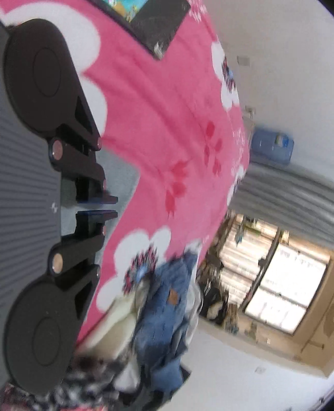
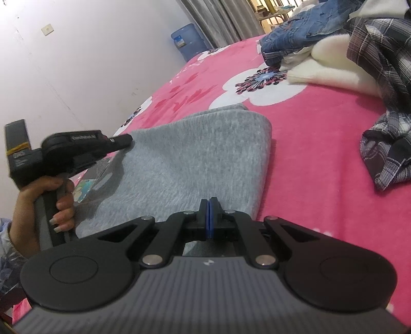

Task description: Fold clothes

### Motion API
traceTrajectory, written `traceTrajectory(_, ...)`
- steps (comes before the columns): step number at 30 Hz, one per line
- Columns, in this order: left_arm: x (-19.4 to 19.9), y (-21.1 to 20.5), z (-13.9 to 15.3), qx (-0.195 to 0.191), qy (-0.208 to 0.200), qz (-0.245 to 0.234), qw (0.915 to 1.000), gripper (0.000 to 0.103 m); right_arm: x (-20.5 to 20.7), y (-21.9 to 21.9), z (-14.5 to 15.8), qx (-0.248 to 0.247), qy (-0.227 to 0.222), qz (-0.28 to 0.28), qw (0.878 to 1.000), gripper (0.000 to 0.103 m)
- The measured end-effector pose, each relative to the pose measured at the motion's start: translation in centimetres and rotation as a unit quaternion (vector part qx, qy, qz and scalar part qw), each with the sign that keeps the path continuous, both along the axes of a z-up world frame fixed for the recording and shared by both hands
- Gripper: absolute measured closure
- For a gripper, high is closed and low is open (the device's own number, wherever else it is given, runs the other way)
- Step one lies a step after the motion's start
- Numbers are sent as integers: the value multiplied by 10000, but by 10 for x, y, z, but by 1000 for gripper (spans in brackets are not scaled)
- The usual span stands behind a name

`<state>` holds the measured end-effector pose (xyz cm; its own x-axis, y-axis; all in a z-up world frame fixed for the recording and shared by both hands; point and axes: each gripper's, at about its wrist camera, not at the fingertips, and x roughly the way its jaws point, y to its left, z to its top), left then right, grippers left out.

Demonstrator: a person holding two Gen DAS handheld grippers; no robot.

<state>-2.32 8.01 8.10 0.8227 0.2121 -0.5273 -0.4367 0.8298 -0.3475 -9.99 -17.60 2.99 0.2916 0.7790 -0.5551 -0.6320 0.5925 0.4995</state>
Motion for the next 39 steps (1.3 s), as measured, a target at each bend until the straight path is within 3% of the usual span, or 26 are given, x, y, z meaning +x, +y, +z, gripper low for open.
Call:
traceTrajectory(3,4,-26,2,-45,-51,-948,9955,91,1,0,0,6,5,-5,10000,103)
traceTrajectory(6,13,-43,-12,-128,255,-1359,9903,90,1,0,0,-2,9,-5,10000,103)
traceTrajectory(8,13,-44,-20,62,478,-1204,9916,95,1,0,0,3,10,-3,10000,103)
traceTrajectory(15,-19,4,-13,354,306,174,9988,100,1,0,0,-7,15,-2,10000,103)
traceTrajectory(18,-26,6,-6,443,191,258,9985,98,0,-1,0,6,2,-7,10000,103)
traceTrajectory(22,-21,-30,6,603,-108,-804,9949,92,0,-2,-1,39,37,-30,10000,103)
traceTrajectory(26,-12,-62,-7,521,63,-1664,9847,90,-1,-1,0,2,3,-25,10000,103)
traceTrajectory(29,-4,-62,-26,166,453,-1709,9841,92,0,-2,-1,34,31,-29,10000,103)
traceTrajectory(31,-12,-52,-31,-120,380,-1716,9844,93,0,-2,-1,41,36,-28,10000,103)
traceTrajectory(39,-66,-57,-26,699,627,-1943,9764,96,1,-1,0,-2,4,18,10000,103)
